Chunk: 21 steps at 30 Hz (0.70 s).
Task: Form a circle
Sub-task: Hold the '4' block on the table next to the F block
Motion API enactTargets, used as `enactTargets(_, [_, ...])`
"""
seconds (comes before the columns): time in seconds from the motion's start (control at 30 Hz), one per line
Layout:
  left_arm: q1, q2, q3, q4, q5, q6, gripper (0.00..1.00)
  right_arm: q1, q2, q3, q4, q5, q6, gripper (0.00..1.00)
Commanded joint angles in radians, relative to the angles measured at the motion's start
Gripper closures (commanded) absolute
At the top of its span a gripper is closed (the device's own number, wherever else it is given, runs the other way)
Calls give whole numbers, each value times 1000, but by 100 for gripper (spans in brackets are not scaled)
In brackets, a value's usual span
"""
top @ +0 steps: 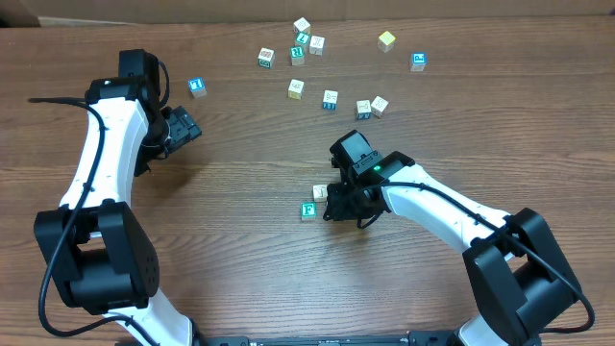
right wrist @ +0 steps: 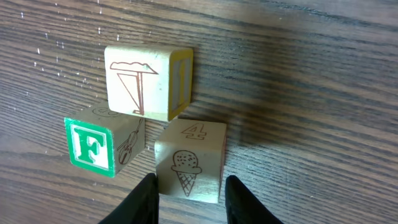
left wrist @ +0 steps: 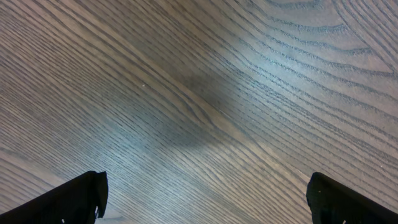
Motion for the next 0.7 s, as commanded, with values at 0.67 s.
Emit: enactTargets(0.67, [0,0,21,0,-12,11,1,-1,7,25,4,11,3,59])
